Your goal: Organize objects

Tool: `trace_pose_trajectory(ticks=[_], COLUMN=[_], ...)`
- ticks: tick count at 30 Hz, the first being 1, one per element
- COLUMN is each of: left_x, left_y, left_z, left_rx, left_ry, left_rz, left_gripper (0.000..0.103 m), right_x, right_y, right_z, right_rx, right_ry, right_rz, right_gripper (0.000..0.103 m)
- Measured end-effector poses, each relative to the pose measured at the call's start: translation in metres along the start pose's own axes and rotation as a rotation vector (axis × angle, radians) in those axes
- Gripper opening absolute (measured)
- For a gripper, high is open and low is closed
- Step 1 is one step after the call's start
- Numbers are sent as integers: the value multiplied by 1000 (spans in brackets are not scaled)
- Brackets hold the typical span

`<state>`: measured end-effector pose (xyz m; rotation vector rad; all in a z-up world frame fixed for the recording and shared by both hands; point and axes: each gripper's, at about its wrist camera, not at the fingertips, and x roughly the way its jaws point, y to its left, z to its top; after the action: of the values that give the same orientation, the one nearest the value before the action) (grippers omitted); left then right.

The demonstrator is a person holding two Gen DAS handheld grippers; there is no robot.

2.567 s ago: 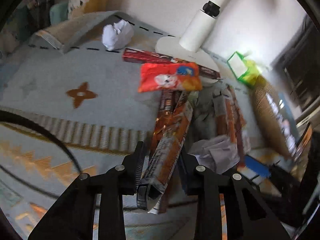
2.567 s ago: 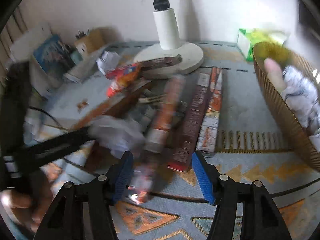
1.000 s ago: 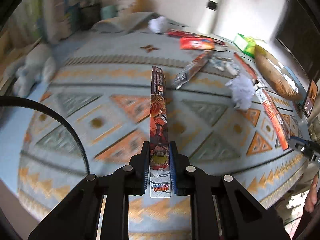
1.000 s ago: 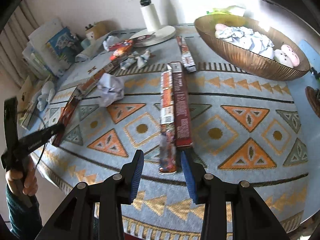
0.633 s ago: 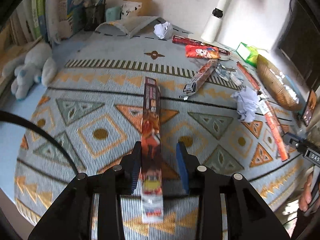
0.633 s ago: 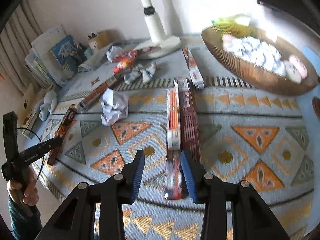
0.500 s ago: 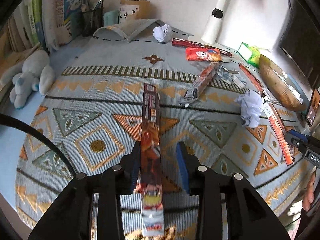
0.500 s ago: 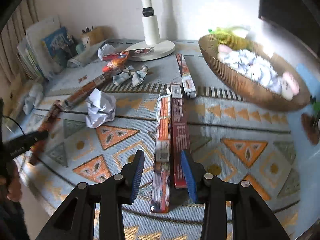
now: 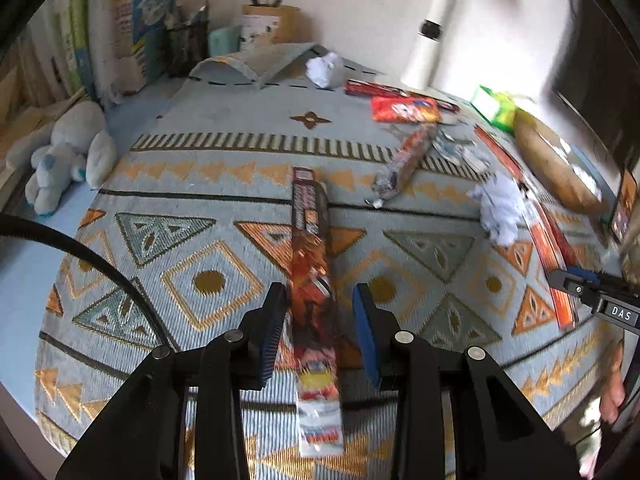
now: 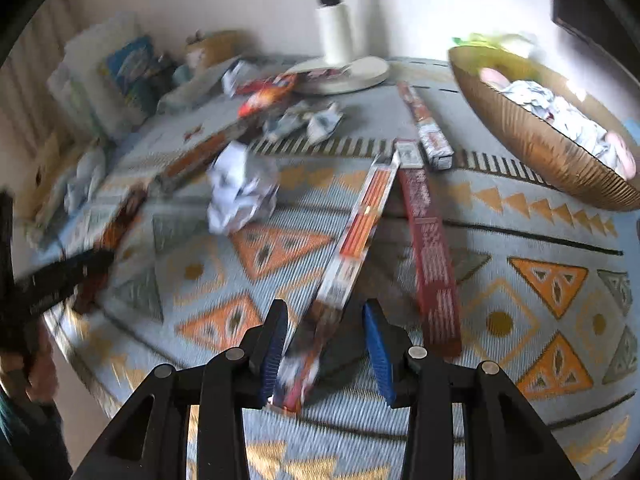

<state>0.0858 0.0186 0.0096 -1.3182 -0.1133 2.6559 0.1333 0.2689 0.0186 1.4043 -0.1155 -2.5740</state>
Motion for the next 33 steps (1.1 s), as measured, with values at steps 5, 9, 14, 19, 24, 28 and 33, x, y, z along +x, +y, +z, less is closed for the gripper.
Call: trace_pose_trajectory(ticks=[5, 9, 14, 19, 24, 28, 33], left_x=[7, -1, -31, -55, -70, -69, -56], left_y=[-9, -6, -8, -35, -97, -151, -227], left_z=[6, 1, 0, 20, 58, 94, 137], left_rx=[27, 0, -32, 6, 120, 177, 248], left_ry=[-15, -14, -65, -122, -185, -227, -240], left_rz=[62, 47, 22, -50, -144, -214, -331], left_gripper=[17, 14, 14, 14, 14, 14, 14], right_x=[6, 0, -15, -37, -78, -119, -154], right_y=[3, 16, 15, -1, -21, -51, -105], right_z=[10, -3, -20, -15, -1, 17, 46], right_rx=[32, -80, -54, 58, 110, 128, 197], right_ry=[-9, -9, 12, -17, -125, -250, -359], right_rz=[-32, -40, 95, 256, 287, 181, 18], right_gripper=[37, 17, 17, 17, 17, 17, 17])
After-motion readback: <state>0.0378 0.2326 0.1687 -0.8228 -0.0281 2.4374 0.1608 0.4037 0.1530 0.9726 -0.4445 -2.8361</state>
